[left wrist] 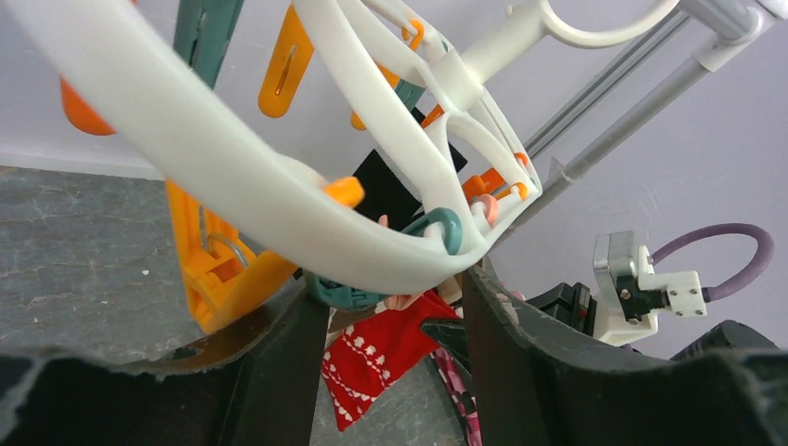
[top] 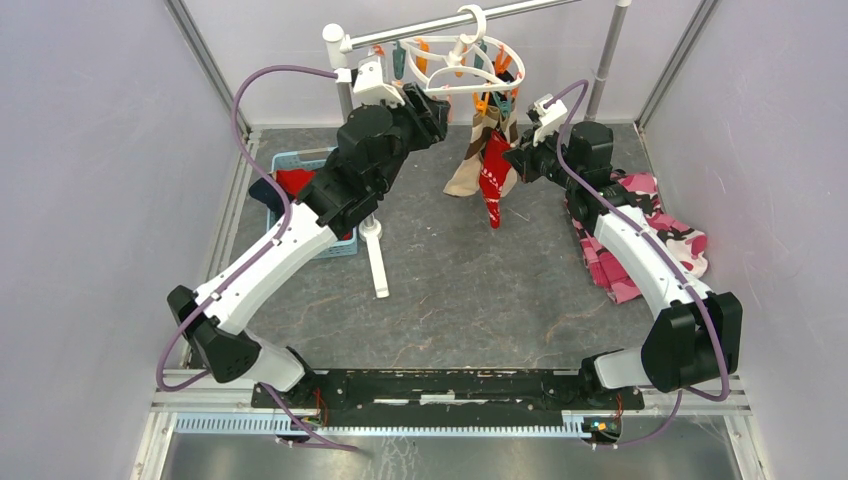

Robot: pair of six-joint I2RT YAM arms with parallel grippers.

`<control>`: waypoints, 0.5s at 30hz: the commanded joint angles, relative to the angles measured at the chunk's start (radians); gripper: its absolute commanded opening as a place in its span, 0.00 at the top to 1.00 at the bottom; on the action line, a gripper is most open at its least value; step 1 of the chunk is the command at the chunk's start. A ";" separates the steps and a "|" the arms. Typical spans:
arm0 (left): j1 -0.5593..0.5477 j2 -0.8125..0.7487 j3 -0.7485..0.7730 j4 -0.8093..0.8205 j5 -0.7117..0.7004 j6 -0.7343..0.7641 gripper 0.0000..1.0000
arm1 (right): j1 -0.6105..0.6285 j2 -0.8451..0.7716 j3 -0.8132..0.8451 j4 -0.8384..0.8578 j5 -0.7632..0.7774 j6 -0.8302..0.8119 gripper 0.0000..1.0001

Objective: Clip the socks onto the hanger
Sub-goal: Open the clamp at the hanger.

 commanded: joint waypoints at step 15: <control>0.000 0.103 0.109 0.065 -0.035 0.046 0.41 | -0.007 -0.025 0.009 0.050 -0.017 0.018 1.00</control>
